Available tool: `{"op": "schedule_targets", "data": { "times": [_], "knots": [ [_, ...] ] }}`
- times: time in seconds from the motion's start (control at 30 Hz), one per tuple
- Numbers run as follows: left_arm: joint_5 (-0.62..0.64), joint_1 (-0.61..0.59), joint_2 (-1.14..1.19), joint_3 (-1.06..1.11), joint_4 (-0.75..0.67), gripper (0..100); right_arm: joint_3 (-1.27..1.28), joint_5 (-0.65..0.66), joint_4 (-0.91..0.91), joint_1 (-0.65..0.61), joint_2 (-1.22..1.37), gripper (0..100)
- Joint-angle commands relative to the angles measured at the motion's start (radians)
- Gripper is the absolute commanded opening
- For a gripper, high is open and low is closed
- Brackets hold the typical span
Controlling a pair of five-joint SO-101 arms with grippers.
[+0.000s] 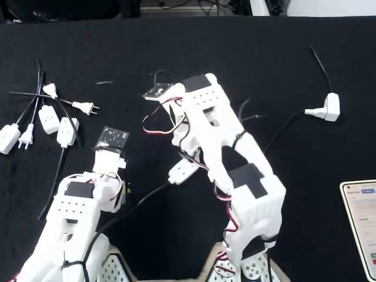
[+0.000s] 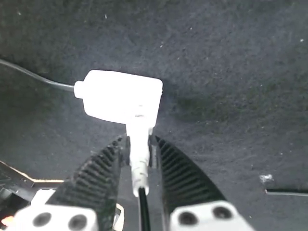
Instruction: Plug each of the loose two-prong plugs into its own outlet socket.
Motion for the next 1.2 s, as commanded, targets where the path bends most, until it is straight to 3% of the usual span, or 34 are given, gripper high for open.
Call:
{"op": "schedule_targets", "data": {
  "times": [0.0, 1.17],
  "knots": [
    [-0.011, -0.005, -0.020, -0.010, 0.011, 19, -0.050, -0.006, -0.023, 0.012, 0.005, 1.0],
    [-0.015, -0.007, -0.020, -0.012, 0.011, 19, -0.102, -0.041, 0.035, -0.063, 0.004, 1.0]
  ]
}}
